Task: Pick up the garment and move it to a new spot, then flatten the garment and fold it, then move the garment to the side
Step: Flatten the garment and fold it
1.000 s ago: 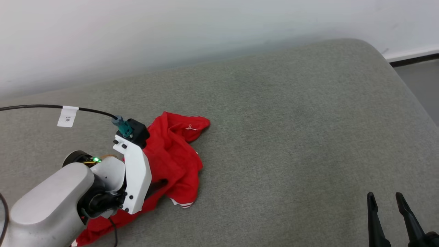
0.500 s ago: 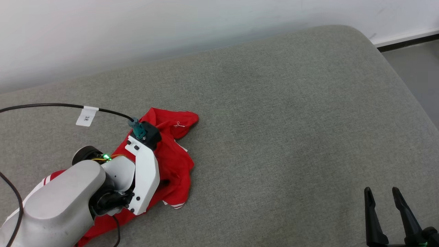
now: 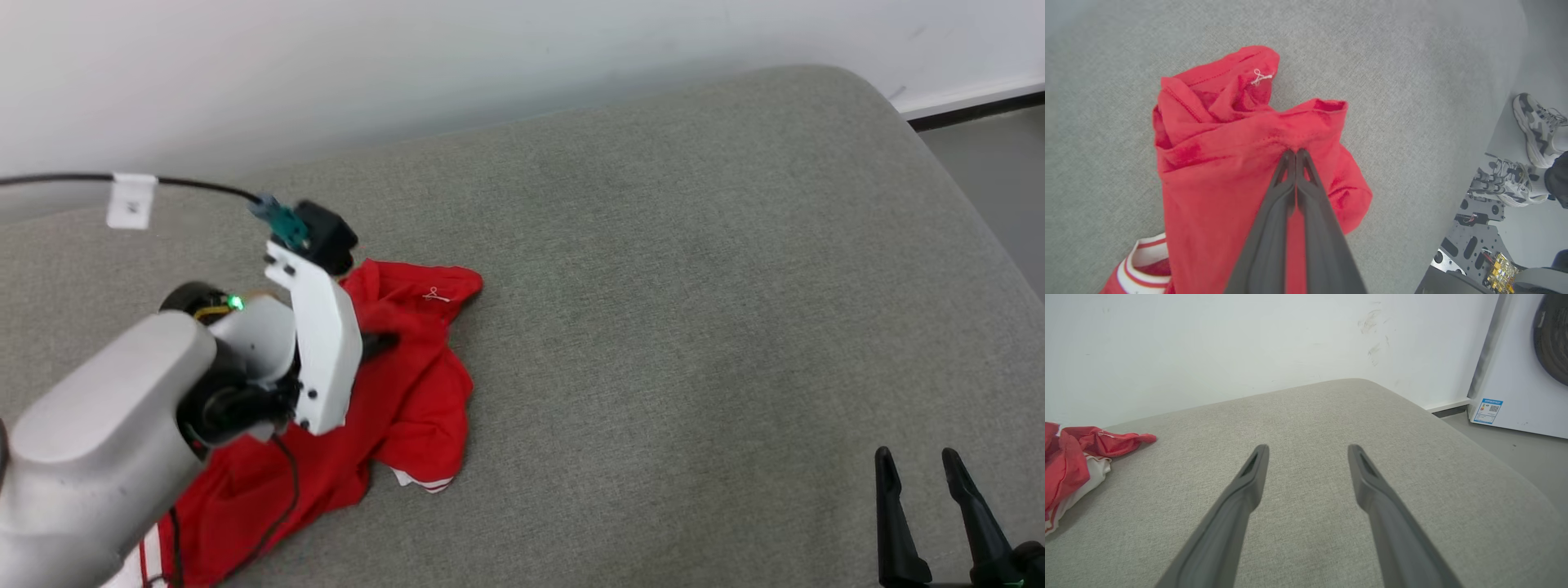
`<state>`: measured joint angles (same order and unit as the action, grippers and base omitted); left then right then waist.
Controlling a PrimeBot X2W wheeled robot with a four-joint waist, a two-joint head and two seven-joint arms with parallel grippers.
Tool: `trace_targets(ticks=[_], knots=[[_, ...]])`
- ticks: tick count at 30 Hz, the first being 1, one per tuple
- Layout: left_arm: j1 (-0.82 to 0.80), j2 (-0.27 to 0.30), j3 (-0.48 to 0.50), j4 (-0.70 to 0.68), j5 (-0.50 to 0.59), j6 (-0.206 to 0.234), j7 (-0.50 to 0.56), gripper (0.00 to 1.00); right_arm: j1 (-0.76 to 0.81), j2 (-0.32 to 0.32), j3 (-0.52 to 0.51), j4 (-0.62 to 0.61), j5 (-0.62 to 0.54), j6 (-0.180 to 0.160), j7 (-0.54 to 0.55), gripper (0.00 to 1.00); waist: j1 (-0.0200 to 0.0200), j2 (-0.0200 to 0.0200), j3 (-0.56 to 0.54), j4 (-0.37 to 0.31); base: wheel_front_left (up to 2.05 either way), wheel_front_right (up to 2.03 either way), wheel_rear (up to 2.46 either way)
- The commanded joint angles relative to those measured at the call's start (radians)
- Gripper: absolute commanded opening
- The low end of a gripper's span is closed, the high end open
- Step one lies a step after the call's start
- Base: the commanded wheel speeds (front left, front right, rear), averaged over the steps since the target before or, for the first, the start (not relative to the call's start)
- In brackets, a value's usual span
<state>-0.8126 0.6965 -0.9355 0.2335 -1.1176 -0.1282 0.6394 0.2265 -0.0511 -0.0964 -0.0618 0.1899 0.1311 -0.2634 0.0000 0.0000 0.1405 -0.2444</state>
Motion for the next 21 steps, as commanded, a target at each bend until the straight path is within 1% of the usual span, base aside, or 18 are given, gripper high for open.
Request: trace_targets(ticks=[1, 5, 8, 14, 19, 20, 21], knots=[[-0.025, 0.006, 0.018, -0.002, -0.013, -0.001, -0.01, 0.0, 0.001, 0.002, 0.001, 0.0, -0.007, -0.001, -0.002, 1.0, 0.0, 0.0, -0.002, 0.004, 0.0, 0.0, 0.0], [-0.079, 0.033, 0.07, 0.021, -0.027, -0.002, -0.041, 0.0, -0.004, 0.001, 0.007, 0.0, -0.014, -0.001, -0.002, 1.0, 0.0, 0.0, -0.002, 0.01, 0.0, 0.0, 0.0], [-0.13, 0.053, 0.122, 0.077, -0.031, 0.002, -0.082, 0.0, -0.011, 0.002, 0.013, 0.0, -0.017, -0.001, -0.002, 1.0, 0.0, 0.0, 0.004, 0.008, 0.0, 0.0, 0.0], [-0.22, 0.135, 0.196, 0.291, 0.02, 0.026, -0.169, 0.0, -0.034, 0.002, 0.043, 0.001, -0.028, -0.001, -0.002, 1.0, 0.0, 0.0, 0.045, -0.025, 0.0, 0.0, 0.0], [-0.257, 0.204, 0.222, 0.473, 0.066, 0.031, -0.246, 0.0, -0.057, 0.002, 0.056, -0.008, -0.028, -0.001, -0.002, 1.0, 0.0, 0.0, 0.106, -0.064, 0.0, 0.0, 0.0], [-0.264, 0.216, 0.224, 0.504, 0.078, 0.033, -0.268, 0.0, -0.063, 0.001, 0.057, -0.012, -0.028, -0.001, -0.002, 1.0, 0.0, 0.0, 0.122, -0.071, 0.0, 0.0, 0.0], [-0.271, 0.232, 0.216, 0.564, 0.104, 0.034, -0.295, 0.0, -0.072, 0.002, 0.054, -0.018, -0.022, -0.001, -0.002, 1.0, 0.0, 0.0, 0.155, -0.082, 0.0, 0.0, 0.0]])
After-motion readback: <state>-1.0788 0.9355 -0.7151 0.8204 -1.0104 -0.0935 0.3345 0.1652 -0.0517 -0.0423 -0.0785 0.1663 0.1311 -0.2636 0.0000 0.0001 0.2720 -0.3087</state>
